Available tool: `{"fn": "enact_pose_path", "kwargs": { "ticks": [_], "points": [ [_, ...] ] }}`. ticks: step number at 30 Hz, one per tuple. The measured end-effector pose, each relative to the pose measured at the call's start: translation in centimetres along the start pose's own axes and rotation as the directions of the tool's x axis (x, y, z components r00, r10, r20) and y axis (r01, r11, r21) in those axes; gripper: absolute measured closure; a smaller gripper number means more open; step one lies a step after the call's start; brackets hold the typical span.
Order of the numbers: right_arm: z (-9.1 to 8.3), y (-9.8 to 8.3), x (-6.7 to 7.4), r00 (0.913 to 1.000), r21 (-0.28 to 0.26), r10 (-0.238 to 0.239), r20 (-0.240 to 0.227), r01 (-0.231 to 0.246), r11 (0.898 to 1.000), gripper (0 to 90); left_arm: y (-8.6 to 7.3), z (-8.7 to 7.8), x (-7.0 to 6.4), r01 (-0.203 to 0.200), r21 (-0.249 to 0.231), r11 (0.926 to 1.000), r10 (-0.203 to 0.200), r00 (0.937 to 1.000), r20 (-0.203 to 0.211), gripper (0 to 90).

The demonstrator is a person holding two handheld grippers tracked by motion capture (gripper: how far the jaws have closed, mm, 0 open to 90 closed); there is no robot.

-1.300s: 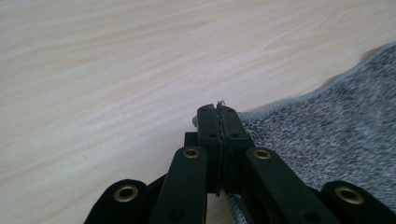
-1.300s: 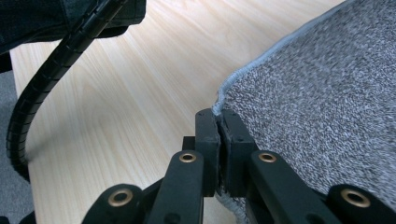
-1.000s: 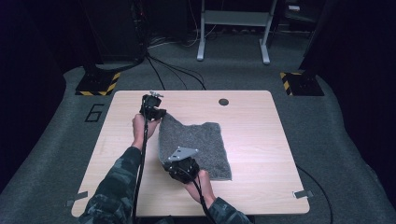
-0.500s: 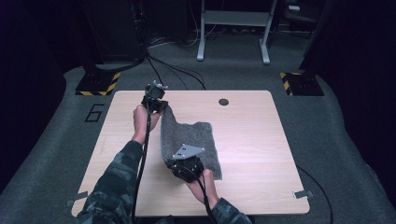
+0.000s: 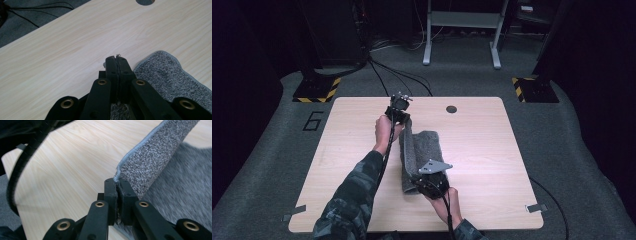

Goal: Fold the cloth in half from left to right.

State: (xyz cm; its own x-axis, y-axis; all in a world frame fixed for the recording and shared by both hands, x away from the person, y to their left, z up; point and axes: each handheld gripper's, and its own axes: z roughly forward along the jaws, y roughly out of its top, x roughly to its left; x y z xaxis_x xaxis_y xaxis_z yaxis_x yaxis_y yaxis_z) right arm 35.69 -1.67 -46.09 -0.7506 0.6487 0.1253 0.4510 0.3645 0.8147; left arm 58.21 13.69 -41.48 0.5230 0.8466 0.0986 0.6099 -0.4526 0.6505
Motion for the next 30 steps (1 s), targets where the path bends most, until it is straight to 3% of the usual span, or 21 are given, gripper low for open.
{"fn": "enact_pose_path", "kwargs": {
  "ticks": [6, 11, 18, 19, 21, 22, 24, 26, 30],
  "points": [
    [-0.3, -1.7, -1.7, 0.9978, 0.025, 0.056, 0.037, -0.057, 0.998, 85.9, 0.4, 1.6, -1.3, -0.01, 0.017, 0.9998, 0.009, 0.9999, 0.013, 88.9],
    [-0.3, -2.7, -2.6, 0.996, 0.058, 0.071, 0.055, -0.075, 0.996, 85.7, 0.6, 2.8, -2.4, -0.01, 0.027, 0.9996, 0.009, 0.9996, 0.027, 88.8],
    [-0.9, -3.7, -3.2, 0.9935, 0.057, 0.082, 0.08, -0.087, 0.995, 85.1, 1.4, 4.0, -3.9, 0.004, 0.029, 0.9996, -0.005, 0.9992, 0.04, 88.0],
    [-1.0, -3.8, -3.3, 0.9918, 0.054, 0.089, 0.093, -0.094, 0.994, 84.7, 1.5, 4.2, -4.0, 0.016, 0.032, 0.9994, -0.017, 0.9992, 0.037, 85.3],
    [-1.3, -4.2, -3.7, 0.989, 0.06, 0.091, 0.116, -0.099, 0.993, 83.1, 1.6, 4.5, -4.0, 0.044, 0.034, 0.9985, -0.045, 0.9978, 0.049, 60.1],
    [-1.3, -4.2, -3.7, 0.989, 0.06, 0.091, 0.116, -0.099, 0.993, 83.1, 1.6, 4.5, -4.0, 0.044, 0.034, 0.9985, -0.045, 0.9978, 0.049, 50.0],
    [-1.5, -5.0, -4.2, 0.9831, 0.071, 0.111, 0.146, -0.122, 0.99, 77.8, 1.4, 3.9, -3.7, 0.081, 0.026, 0.9964, -0.082, 0.9945, 0.065, 34.7],
    [-1.6, -5.4, -4.4, 0.9801, 0.078, 0.115, 0.162, -0.129, 0.989, 75.7, 1.3, 3.6, -3.4, 0.083, 0.023, 0.9963, -0.084, 0.9936, 0.075, 28.1],
    [-2.4, -6.6, -5.2, 0.9677, 0.088, 0.137, 0.211, -0.159, 0.983, 61.4, -0.1, 2.1, -2.3, 0.074, 0.022, 0.997, -0.075, 0.9943, 0.076, 24.6]
  ]
}}
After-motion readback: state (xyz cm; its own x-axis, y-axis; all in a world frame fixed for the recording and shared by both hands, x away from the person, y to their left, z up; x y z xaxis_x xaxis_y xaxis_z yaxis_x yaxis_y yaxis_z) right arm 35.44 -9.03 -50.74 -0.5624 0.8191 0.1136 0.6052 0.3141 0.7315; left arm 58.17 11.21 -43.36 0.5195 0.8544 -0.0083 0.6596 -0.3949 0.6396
